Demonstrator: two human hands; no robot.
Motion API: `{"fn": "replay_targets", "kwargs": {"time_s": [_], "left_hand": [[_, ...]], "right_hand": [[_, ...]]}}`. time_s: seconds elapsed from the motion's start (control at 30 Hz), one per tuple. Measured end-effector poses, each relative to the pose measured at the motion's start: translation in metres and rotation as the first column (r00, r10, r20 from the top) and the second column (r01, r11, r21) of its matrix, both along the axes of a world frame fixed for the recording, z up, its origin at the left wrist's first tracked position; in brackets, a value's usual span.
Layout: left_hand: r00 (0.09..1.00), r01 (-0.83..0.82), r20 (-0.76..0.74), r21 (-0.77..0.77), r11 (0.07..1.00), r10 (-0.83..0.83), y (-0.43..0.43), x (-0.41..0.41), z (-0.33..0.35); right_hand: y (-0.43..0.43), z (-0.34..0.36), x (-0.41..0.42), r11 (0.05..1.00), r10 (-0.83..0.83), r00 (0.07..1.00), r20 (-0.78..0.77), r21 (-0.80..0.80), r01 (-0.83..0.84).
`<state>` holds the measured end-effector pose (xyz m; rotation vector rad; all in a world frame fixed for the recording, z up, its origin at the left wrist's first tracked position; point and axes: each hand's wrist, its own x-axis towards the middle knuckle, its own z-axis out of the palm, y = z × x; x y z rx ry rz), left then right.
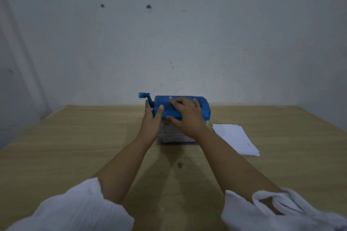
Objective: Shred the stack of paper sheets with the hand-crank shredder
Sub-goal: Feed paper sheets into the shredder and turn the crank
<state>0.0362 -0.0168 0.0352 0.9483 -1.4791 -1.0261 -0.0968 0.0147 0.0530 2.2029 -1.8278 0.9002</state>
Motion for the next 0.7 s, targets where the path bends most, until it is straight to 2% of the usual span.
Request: {"fn": "replay_targets", "kwargs": {"time_s": [0.1, 0.17, 0.23, 0.3, 0.4, 0.5, 0.6, 0.7], "left_hand": [[0.993, -0.041, 0.104, -0.051, 0.998, 0.046, 0.028, -0.002, -0.003], [0.987, -0.051, 0.144, -0.109, 0.993, 0.066, 0.047, -0.006, -0.006], [0.968, -0.024, 0.248, -0.099, 0.995, 0.048, 0.068, -0.012, -0.011], [0.942, 0.054, 0.335, -0.068, 0.996, -0.028, 0.086, -0.023, -0.017], [0.875, 0.188, 0.468, -0.099, 0.977, -0.121, 0.105, -0.047, -0.026], [0.798, 0.273, 0.578, -0.091, 0.958, -0.173, 0.103, -0.075, -0.038], [0.697, 0.363, 0.678, -0.052, 0.93, -0.234, 0.093, -0.105, -0.049], [0.628, 0.379, 0.746, -0.044, 0.924, -0.222, 0.08, -0.128, -0.057]], "right_hand": [[0.015, -0.009, -0.013, 1.0, 0.004, 0.999, 0.037, -0.004, -0.003], [0.026, -0.019, -0.028, 0.992, -0.02, 0.979, 0.204, -0.116, 0.045], [0.036, -0.032, -0.045, 0.953, 0.006, 0.937, 0.348, -0.285, 0.099], [0.048, -0.041, -0.062, 0.936, -0.002, 0.89, 0.456, -0.312, 0.162], [0.058, -0.053, -0.091, 0.947, -0.12, 0.854, 0.507, -0.2, 0.252], [0.059, -0.067, -0.124, 0.936, -0.317, 0.816, 0.483, 0.021, 0.351], [0.065, -0.077, -0.146, 0.883, -0.464, 0.742, 0.484, 0.181, 0.434], [0.07, -0.083, -0.152, 0.82, -0.571, 0.702, 0.425, 0.247, 0.517]]}}
